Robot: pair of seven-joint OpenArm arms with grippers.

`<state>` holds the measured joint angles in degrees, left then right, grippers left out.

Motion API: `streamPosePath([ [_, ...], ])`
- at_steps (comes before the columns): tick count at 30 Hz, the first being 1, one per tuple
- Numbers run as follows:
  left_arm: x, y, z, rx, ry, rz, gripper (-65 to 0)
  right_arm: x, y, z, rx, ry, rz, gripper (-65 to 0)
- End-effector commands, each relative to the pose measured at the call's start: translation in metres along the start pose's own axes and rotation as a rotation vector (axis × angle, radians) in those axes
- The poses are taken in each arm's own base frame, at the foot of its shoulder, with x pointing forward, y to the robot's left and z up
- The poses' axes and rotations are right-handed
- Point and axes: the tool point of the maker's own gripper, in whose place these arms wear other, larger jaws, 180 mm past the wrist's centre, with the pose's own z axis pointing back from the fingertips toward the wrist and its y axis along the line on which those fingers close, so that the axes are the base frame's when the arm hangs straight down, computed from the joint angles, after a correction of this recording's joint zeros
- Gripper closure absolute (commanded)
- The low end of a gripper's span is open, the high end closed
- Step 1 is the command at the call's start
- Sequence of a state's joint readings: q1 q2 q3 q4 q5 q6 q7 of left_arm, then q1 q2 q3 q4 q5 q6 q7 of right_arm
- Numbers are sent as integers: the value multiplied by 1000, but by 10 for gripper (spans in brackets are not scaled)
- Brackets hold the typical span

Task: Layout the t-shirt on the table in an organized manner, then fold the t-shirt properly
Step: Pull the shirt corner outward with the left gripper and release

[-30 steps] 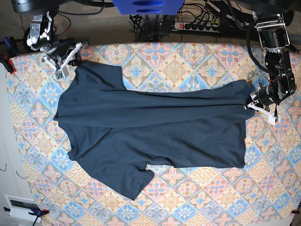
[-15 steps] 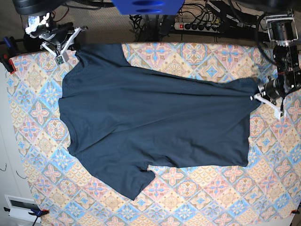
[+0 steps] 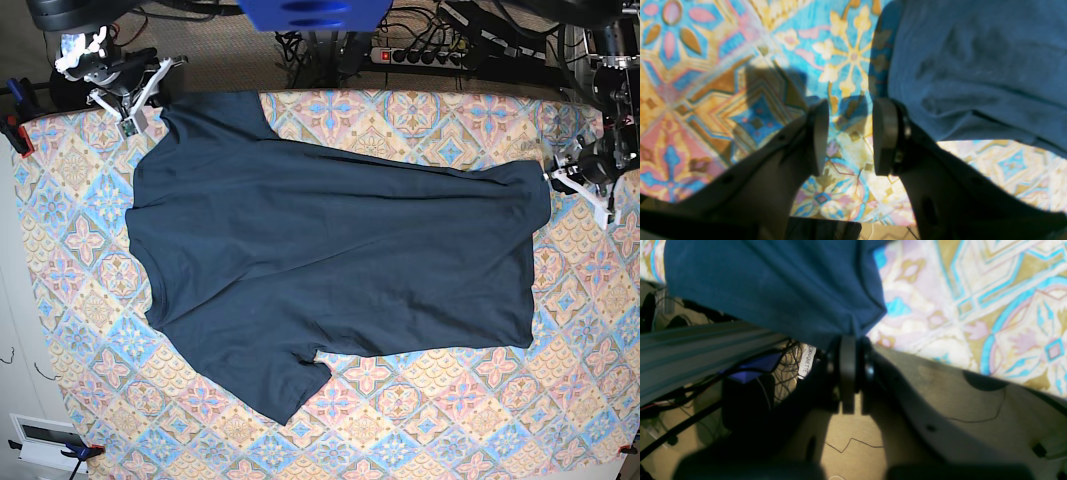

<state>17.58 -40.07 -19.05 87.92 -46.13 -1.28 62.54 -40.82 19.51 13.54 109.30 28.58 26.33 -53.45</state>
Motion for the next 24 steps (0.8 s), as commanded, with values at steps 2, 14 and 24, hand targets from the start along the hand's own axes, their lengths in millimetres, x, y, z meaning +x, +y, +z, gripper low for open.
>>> streamPosePath([
  [2, -1, 6, 10, 20, -4, -45, -216, 5, -3, 4, -7, -17, 14, -7],
  [14, -43, -41, -12, -99, 78, -85, -214, 6, -3, 4, -7, -18, 14, -7],
  [24, -28, -79, -8, -199, 33, -187, 0, 7, -6, 5, -14, -22, 12, -7],
])
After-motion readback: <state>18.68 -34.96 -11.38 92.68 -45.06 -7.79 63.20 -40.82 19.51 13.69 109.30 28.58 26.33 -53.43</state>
